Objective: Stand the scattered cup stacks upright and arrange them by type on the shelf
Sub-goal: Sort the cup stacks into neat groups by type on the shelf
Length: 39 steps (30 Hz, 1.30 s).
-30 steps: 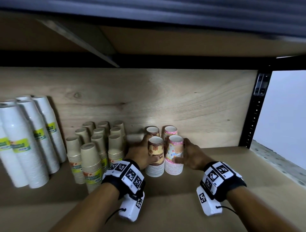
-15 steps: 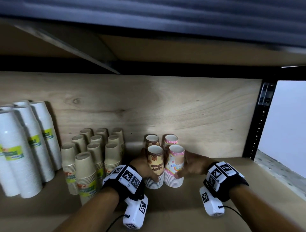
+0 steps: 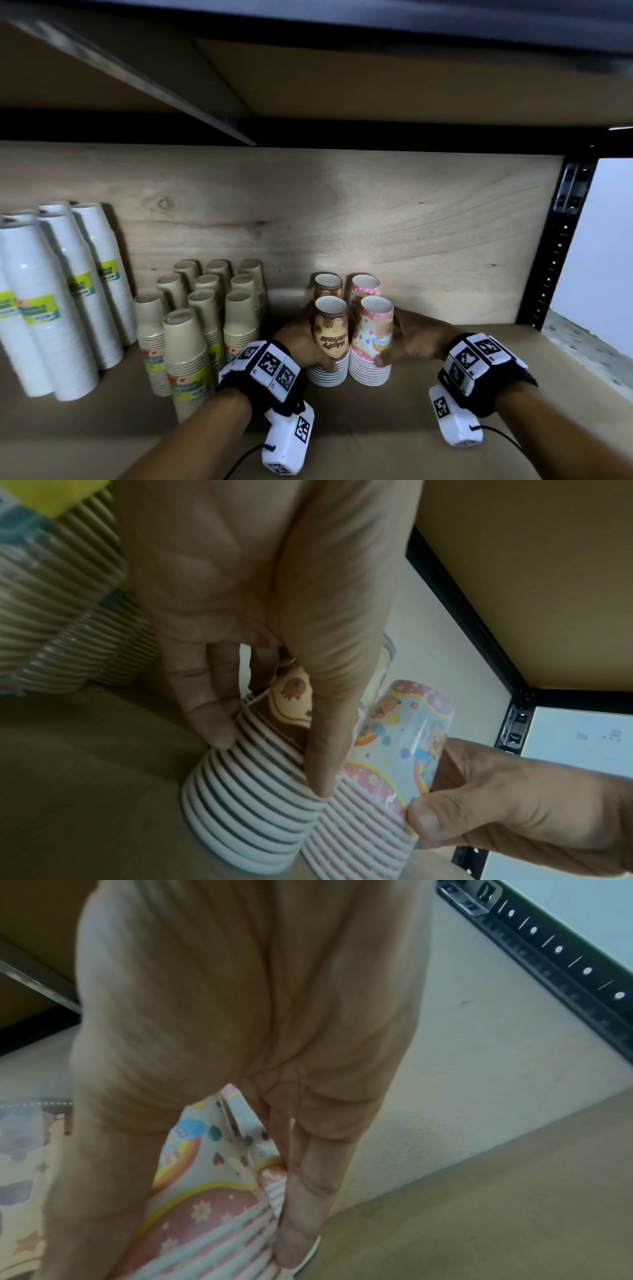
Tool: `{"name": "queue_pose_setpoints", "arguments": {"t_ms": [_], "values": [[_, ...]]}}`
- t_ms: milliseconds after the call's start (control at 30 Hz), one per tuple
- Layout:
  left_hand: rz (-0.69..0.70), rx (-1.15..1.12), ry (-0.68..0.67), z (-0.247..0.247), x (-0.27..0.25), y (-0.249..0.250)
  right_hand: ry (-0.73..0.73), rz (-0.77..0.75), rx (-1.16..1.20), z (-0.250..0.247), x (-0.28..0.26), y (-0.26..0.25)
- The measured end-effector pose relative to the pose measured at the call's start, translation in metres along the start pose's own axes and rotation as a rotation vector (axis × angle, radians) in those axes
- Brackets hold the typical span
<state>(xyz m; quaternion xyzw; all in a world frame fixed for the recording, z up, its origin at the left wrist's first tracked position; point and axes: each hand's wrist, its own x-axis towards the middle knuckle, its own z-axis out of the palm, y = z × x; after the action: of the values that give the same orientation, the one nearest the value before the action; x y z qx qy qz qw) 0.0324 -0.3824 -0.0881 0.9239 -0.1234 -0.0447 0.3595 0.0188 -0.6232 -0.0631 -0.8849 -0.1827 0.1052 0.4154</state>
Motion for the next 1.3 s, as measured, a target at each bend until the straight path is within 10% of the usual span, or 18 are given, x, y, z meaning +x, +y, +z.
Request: {"name": "queue_pose_setpoints", "arguments": {"t_ms": [800,1100,1300], "values": [[-0.064,0.061,0.062,-0.019,-0.036,0.019,0.042,0.104,-0.088,0.002,-0.021,-0.022],[0.008,0.075,0.066,-0.036,-0.087,0.040,0.101,0.523,-0.611,0.010,-0.065,-0.065],[-0.059,0.052,-0.035,-0.043,-0.129,0.018,-0.099,0.499,-0.244,0.058,-0.090,-0.099]]}}
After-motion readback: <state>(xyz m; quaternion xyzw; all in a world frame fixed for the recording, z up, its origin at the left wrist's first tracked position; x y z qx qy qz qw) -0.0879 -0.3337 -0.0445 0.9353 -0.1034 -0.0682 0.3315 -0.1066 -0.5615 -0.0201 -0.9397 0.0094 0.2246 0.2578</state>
